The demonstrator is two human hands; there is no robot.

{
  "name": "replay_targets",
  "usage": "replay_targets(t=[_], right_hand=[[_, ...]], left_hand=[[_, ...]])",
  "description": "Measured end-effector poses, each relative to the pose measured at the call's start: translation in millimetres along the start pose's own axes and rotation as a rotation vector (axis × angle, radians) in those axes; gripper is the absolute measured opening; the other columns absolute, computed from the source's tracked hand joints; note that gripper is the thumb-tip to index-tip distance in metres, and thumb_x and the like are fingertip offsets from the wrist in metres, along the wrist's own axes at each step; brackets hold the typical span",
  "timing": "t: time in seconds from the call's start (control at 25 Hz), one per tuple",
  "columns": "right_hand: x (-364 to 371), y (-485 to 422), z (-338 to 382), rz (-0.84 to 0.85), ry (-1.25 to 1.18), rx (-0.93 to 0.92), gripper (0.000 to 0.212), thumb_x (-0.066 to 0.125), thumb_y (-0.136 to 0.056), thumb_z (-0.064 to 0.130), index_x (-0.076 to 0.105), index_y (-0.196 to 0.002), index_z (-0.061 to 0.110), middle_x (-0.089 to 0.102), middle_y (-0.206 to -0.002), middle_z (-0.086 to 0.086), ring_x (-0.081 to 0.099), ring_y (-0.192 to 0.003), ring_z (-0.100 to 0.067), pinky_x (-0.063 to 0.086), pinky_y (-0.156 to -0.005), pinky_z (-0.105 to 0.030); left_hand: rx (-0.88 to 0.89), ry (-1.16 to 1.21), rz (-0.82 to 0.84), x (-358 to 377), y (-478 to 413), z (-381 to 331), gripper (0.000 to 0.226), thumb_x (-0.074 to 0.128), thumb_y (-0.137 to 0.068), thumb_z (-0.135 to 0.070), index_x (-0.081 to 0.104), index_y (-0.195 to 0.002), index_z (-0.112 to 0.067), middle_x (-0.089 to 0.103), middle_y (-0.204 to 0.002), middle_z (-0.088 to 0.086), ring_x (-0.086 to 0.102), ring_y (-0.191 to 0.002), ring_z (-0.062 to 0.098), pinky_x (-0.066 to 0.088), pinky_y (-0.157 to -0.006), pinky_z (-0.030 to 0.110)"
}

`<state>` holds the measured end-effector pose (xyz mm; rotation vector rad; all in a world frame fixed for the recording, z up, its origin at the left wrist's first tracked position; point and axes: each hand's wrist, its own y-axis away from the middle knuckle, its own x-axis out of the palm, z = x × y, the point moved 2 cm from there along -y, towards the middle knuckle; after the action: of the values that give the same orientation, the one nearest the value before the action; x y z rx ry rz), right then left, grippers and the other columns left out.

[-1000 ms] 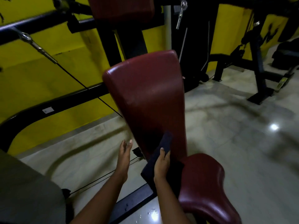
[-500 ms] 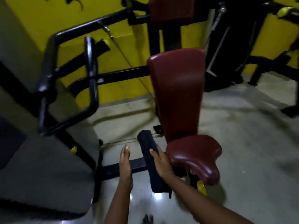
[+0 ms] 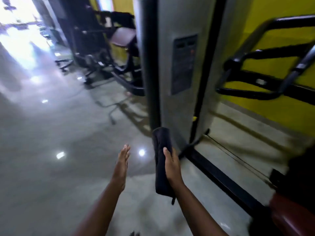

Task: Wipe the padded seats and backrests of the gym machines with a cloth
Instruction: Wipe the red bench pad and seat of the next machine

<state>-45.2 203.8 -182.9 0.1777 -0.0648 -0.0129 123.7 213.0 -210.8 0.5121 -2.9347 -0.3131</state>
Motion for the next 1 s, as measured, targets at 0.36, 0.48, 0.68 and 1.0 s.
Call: replay_targets(t=[0.36,0.48,0.68,1.0], right_hand=[[307.8,-71.3,-1.8,0.436,0.137,-0.049,0.027,0.038,-0.099,0.023,0.051,-0.118,0.008,0.055,-0.111,-0.006,0.052,-0.105,-0.019,0.040,-0.070,-0.008],[389.2,-101.0,-2.0,0.478,0.106,-0.017,0.034,0.039,-0.100,0.025,0.050,-0.125,0.004,0.056,-0.114,-0.009,0.054,-0.107,-0.022,0.041,-0.073,-0.015],[477.6,-191.4,4.6,0.403,0.078,0.008,0.038,0.038,-0.100,0.027,0.045,-0.134,0.012,0.054,-0.129,-0.008,0.050,-0.119,-0.024,0.042,-0.089,-0.029],[569.7,-409.9,47.8,0.186,0.040,0.010,0.042,0.039,-0.100,0.027,0.040,-0.137,0.008,0.045,-0.123,0.001,0.042,-0.122,-0.020,0.031,-0.095,-0.026]], left_hand=[[0.072,0.087,-0.356,-246.9,-99.1,-60.1,0.047,0.029,-0.101,-0.036,0.034,-0.145,-0.022,0.034,-0.151,-0.002,0.030,-0.139,0.014,0.018,-0.111,0.028],[0.085,0.082,-0.375,-315.6,-144.8,-85.9,0.047,0.030,-0.100,-0.036,0.035,-0.144,-0.021,0.036,-0.150,-0.002,0.032,-0.138,0.013,0.018,-0.113,0.031],[0.092,0.118,-0.358,-383.4,-269.6,-120.8,0.046,0.030,-0.100,-0.036,0.036,-0.143,-0.021,0.036,-0.151,0.000,0.032,-0.138,0.014,0.019,-0.110,0.027],[0.096,0.132,-0.278,-393.0,-517.5,-178.8,0.049,0.032,-0.099,-0.037,0.033,-0.145,-0.020,0.037,-0.150,-0.001,0.034,-0.137,0.013,0.018,-0.111,0.030]])
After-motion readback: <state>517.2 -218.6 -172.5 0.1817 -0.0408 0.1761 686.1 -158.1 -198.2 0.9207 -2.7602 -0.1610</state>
